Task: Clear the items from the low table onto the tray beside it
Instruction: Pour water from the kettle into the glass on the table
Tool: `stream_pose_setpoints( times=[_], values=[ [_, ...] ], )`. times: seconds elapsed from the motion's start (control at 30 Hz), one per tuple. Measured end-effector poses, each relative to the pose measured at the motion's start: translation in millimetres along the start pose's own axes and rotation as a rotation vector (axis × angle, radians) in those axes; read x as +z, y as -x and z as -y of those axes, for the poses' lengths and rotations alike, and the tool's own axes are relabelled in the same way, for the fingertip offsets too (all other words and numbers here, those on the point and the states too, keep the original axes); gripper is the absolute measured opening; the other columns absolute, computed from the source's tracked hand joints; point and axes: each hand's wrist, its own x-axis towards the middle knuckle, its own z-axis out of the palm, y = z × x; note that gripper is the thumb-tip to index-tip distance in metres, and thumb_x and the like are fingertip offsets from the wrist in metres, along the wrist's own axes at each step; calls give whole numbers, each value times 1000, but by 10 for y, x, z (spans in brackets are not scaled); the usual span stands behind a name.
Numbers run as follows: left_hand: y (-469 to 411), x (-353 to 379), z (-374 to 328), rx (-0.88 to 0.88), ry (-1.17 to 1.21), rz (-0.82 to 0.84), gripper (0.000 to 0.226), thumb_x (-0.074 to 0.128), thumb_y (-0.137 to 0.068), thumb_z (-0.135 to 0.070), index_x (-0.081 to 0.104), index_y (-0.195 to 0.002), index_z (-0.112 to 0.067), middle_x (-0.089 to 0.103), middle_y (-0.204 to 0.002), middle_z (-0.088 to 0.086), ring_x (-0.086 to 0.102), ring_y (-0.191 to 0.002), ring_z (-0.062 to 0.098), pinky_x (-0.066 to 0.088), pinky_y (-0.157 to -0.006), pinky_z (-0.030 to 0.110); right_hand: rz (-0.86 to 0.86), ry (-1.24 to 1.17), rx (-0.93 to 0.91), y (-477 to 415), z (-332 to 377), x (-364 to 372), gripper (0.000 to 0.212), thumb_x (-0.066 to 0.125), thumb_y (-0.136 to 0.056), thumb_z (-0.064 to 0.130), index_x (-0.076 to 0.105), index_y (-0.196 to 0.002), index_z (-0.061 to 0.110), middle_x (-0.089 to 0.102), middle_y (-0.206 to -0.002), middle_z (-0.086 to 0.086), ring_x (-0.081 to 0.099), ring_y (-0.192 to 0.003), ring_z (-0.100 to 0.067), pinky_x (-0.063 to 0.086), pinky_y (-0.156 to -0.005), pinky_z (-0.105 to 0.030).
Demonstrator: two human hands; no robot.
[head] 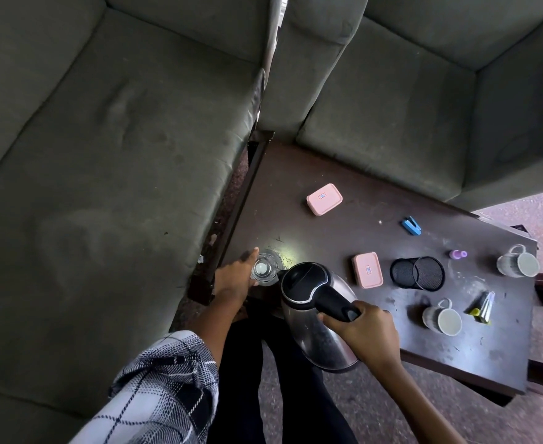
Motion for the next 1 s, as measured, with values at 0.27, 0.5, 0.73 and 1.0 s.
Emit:
stream_pose_setpoints(
  times=[0.27, 0.5, 0.73, 1.0],
  values=[
    [14, -33, -29, -22, 23, 26, 74, 61, -87, -35, 16, -146, -36, 64, -117, 10, 64, -105, 28, 48, -82, 33, -1, 10, -2, 6, -41, 13, 47, 75, -58, 58, 45, -53, 23, 48, -50, 9, 50, -56, -19, 33, -49, -24],
    [12, -41, -49, -24, -1, 35, 74, 60, -88, -35, 15, -146, -36, 64, -116, 10, 64, -105, 27, 48, -81, 32, 3, 18, 6, 21, -68, 15, 46, 75, -58, 59, 51, -59, 20, 47, -52, 7, 51, -61, -23, 37, -57, -25],
    [-1, -58, -57, -26, -25, 53, 74, 60, -88, -34, 14, -147, -35, 65, -116, 10, 64, -105, 27, 48, -81, 32, -9, 17, -8, 21, -50, 8, 46, 76, -59, 57, 48, -57, 20, 46, -51, 9, 51, -61, -24, 37, -57, -26],
    [20, -54, -53, -21, -22, 49, 74, 58, -88, -36, 12, -147, -35, 64, -117, 10, 63, -106, 27, 48, -82, 33, 0, 24, -4, 25, -41, 2, 43, 74, -60, 59, 55, -65, 20, 49, -55, 7, 53, -64, -23, 40, -59, -26]
  ],
)
